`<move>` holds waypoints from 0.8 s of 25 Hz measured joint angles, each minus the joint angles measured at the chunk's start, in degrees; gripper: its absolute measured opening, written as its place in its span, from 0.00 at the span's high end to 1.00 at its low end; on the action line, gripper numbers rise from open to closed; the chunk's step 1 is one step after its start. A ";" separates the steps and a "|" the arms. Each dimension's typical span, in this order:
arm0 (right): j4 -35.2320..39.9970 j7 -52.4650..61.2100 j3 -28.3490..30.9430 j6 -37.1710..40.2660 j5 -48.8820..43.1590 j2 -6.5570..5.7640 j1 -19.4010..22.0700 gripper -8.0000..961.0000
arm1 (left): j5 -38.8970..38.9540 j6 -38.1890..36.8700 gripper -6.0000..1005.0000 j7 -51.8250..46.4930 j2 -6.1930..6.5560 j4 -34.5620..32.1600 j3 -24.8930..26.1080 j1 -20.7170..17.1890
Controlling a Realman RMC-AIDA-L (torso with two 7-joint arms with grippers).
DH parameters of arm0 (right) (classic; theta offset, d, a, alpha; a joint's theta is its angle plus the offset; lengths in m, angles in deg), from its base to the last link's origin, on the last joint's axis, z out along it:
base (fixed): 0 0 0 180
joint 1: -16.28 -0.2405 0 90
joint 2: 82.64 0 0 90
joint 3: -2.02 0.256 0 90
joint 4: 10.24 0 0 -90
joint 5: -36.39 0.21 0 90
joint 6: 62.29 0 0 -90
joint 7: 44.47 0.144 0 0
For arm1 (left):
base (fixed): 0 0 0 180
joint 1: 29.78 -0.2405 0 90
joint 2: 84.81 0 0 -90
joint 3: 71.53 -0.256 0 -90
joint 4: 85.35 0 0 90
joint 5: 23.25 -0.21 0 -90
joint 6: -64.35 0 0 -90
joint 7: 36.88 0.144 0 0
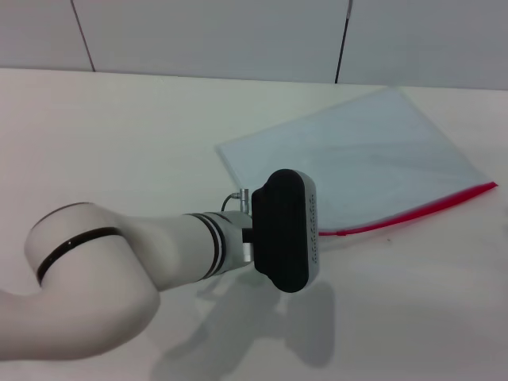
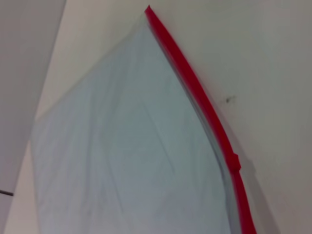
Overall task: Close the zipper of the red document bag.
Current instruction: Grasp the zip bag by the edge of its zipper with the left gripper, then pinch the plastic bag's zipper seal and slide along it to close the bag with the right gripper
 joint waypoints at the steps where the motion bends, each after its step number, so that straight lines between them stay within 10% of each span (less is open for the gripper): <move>1: 0.68 -0.02 -1.55 -0.08 -0.02 -0.01 -0.29 0.08 | -0.29 0.52 0.92 0.13 0.00 -0.14 0.00 -0.35; 20: 14.09 -0.59 -39.66 3.51 -0.03 -0.03 -7.17 0.08 | -0.42 33.56 0.94 21.03 0.27 -4.88 0.90 -18.02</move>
